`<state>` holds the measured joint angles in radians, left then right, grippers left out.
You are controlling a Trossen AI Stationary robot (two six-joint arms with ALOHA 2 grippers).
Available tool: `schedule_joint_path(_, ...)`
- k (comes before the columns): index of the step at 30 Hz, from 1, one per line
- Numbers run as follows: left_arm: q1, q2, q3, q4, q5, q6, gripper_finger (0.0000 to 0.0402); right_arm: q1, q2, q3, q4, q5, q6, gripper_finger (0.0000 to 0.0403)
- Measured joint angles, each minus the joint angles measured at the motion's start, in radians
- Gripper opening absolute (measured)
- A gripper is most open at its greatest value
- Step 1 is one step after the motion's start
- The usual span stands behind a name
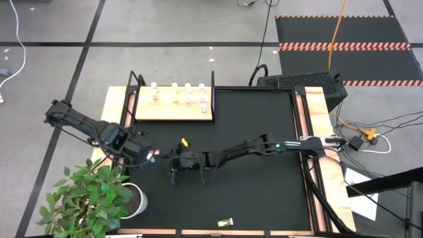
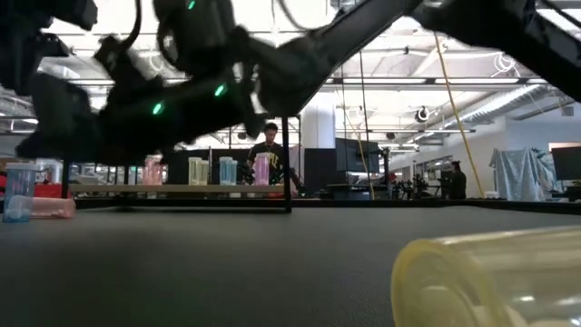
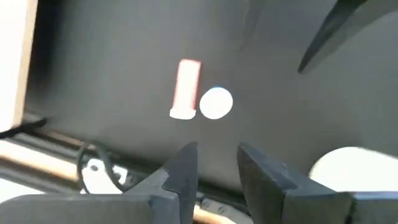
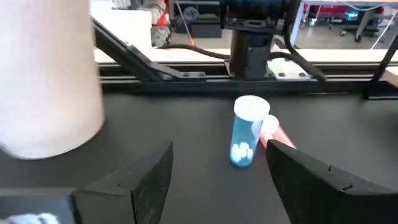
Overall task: Pick and place medicine bottles onto shelf by color
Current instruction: Put the blue pill bottle on the shelf aligned with the other blue pill bottles
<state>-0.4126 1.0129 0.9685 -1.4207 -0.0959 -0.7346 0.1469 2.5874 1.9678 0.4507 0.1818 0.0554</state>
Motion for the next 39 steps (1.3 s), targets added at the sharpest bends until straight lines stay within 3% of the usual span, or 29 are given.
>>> schedule_joint_path(5,0.000,0.000,-0.066,0.010,0.031,-0.042,0.0092,-0.024,0.117,0.133,0.025,-0.002,0.002,0.0251)
schedule_joint_path(10,0.000,0.000,-0.152,0.049,0.114,-0.049,0.0081,-0.048,0.171,0.175,0.044,-0.055,0.010,0.0251)
schedule_joint_path(21,0.000,0.000,-0.307,0.314,0.131,-0.061,0.0037,-0.105,0.172,0.177,0.046,-0.237,-0.053,0.0252)
schedule_joint_path(30,0.000,0.000,-0.399,0.398,0.152,-0.084,0.0015,-0.110,0.172,0.177,0.046,-0.267,-0.084,0.0252)
schedule_joint_path(39,0.000,0.000,-0.493,0.597,0.151,-0.083,0.0006,-0.104,0.172,0.176,-0.001,-0.265,-0.076,0.0251)
